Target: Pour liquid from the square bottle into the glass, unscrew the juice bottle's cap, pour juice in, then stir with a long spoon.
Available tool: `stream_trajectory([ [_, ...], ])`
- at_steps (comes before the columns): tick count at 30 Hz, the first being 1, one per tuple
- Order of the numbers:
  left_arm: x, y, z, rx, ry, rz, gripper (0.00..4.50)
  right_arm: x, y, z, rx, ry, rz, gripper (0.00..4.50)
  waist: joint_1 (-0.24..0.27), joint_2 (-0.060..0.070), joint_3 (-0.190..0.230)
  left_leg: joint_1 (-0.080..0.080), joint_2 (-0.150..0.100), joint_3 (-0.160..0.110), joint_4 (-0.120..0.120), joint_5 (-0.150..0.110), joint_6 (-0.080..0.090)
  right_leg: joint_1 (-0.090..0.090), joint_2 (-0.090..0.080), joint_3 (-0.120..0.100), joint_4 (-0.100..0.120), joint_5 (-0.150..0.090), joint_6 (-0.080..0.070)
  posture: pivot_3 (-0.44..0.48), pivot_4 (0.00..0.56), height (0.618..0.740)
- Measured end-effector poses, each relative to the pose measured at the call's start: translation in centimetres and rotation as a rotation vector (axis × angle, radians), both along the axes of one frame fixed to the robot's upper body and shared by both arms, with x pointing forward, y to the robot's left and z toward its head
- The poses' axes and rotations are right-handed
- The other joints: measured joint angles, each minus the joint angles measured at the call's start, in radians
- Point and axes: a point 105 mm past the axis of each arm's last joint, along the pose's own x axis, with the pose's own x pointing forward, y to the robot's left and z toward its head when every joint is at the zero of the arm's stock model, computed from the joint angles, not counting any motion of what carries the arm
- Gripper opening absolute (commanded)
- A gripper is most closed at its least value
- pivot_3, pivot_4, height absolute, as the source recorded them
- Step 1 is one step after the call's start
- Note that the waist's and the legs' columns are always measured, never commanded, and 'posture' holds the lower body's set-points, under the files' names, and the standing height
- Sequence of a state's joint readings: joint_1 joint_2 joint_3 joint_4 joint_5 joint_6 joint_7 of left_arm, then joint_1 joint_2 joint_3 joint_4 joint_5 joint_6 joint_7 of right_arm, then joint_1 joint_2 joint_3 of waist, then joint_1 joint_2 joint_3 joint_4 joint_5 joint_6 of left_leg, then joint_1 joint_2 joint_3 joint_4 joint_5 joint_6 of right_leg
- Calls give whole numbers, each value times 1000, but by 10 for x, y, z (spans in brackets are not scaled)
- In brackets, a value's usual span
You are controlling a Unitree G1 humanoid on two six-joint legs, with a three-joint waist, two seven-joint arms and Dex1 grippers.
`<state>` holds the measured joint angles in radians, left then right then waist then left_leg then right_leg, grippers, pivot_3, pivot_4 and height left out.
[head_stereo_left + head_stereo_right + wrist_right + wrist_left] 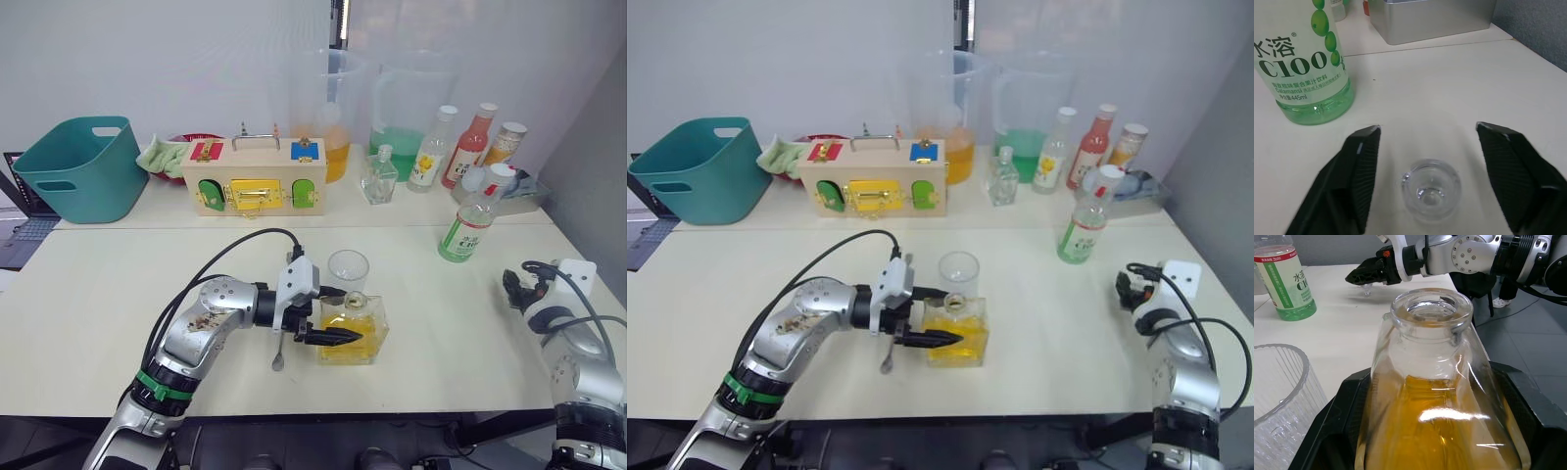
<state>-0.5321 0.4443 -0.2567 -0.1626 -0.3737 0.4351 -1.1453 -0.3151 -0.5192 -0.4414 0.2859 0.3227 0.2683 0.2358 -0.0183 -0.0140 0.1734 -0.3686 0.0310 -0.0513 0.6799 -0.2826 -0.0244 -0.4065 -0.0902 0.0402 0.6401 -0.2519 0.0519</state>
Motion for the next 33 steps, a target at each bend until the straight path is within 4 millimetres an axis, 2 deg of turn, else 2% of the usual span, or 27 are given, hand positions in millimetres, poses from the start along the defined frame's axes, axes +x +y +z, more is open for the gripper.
stream_trajectory([
  [4,0,0,0,-1,0,-1,2789,-2,0,-4,12,6,5,4475,0,0,0,0,0,0,0,0,0,0,0,0,0,0,0,0,150,740],
  [10,-1,-1,0,-6,1,-5,2789,-4,-1,1,9,-11,14,4475,0,0,0,0,0,0,0,0,0,0,0,1,0,0,0,0,150,740],
  [12,-1,-2,1,-11,2,-8,2789,-6,-1,8,-11,-27,37,4475,0,1,0,0,0,0,0,0,0,0,0,1,0,0,0,0,150,740],
  [16,-2,-3,1,-19,6,-14,2789,-14,0,36,-69,-72,127,4475,1,2,1,0,-1,0,0,0,0,0,0,1,0,0,1,0,150,740],
  [20,-3,0,3,-28,15,-18,2789,-30,21,65,-116,-57,370,4475,2,3,1,0,0,-1,0,0,0,0,0,1,0,0,1,0,150,740],
  [25,-12,8,11,-67,46,-42,2789,-58,59,86,-149,29,705,4475,-1,4,2,0,0,0,0,0,0,0,1,2,-1,0,1,0,150,740],
  [27,-15,12,11,-70,62,-43,2789,-66,69,97,-165,37,787,4475,-1,3,2,0,0,0,0,0,0,1,1,2,-2,0,1,0,150,740],
  [33,-23,33,15,-57,80,4,2789,-83,88,99,-150,122,986,4475,2,2,3,0,0,0,0,0,0,1,1,2,-2,-1,2,0,150,740],
])
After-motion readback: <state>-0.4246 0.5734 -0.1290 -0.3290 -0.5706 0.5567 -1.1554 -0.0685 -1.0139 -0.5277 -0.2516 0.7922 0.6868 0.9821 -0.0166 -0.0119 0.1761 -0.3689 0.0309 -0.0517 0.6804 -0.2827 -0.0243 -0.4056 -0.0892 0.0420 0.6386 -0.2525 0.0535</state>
